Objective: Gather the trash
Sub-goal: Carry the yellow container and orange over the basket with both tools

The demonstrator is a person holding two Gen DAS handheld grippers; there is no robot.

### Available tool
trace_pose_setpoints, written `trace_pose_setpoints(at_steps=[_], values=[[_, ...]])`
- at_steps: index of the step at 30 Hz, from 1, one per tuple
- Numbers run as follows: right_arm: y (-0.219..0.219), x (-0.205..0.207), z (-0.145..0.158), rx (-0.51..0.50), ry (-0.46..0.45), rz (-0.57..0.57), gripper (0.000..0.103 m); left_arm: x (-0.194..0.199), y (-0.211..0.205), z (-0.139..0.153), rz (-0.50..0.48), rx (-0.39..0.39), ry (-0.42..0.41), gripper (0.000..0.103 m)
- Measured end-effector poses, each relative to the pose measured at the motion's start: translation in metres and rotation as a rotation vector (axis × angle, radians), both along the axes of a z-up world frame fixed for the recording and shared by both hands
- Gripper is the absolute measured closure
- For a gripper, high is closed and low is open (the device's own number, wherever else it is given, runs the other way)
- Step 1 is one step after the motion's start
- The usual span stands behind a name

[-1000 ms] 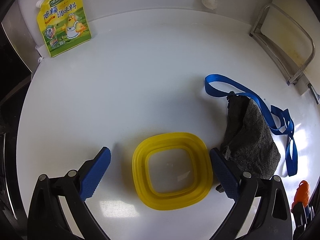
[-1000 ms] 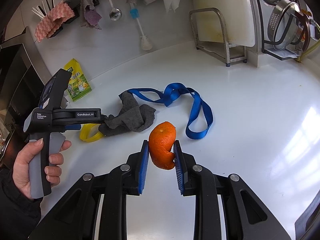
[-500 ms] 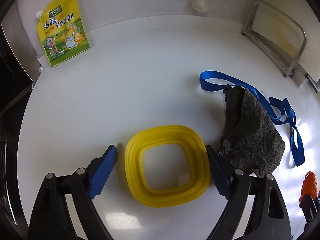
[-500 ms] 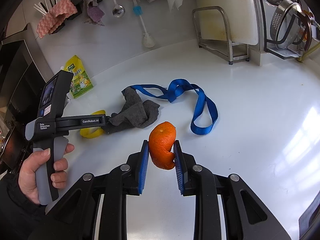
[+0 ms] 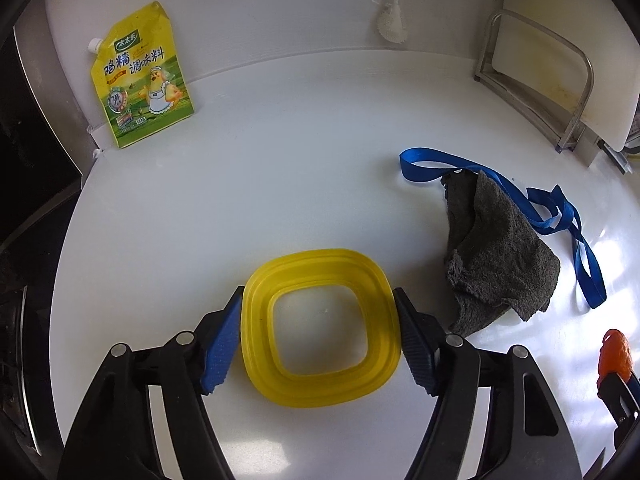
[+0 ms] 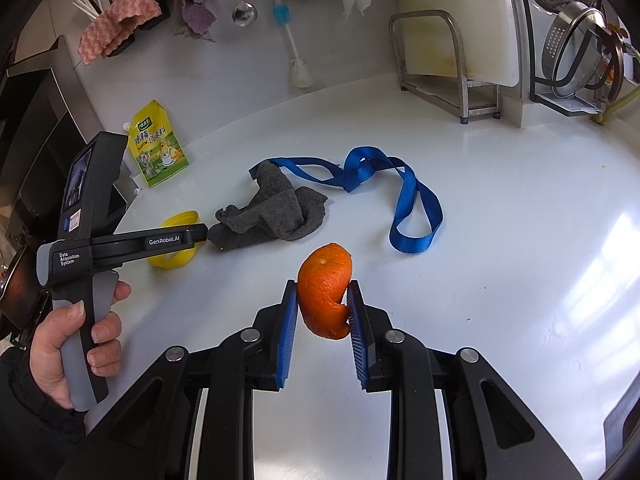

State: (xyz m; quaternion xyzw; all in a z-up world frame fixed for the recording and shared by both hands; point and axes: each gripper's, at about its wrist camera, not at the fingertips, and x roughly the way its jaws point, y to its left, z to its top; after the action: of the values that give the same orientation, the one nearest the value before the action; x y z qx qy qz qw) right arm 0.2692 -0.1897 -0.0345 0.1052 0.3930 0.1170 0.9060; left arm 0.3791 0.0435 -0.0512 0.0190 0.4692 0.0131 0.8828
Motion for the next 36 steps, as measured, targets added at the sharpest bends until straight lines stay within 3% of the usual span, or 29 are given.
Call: trace_pose_setpoints(at_steps=[14,24,36], values=[[0.003,-0.040,0.000,-0.003,0.005,-0.022,0.079,-0.076,0.024,0.028,-0.018,-0.002,-0.101,0.034],[0.003,-0.095,-0.002,0.006,0.014,-0.060,0.079,-0.140,0.027,0.033,-0.062,-0.031,-0.125,0.034],[0.000,-0.161,0.002,-0.016,-0.007,-0.105,0.079,-0.213,0.008,0.053,-0.135,0.001,-0.197,0.034]])
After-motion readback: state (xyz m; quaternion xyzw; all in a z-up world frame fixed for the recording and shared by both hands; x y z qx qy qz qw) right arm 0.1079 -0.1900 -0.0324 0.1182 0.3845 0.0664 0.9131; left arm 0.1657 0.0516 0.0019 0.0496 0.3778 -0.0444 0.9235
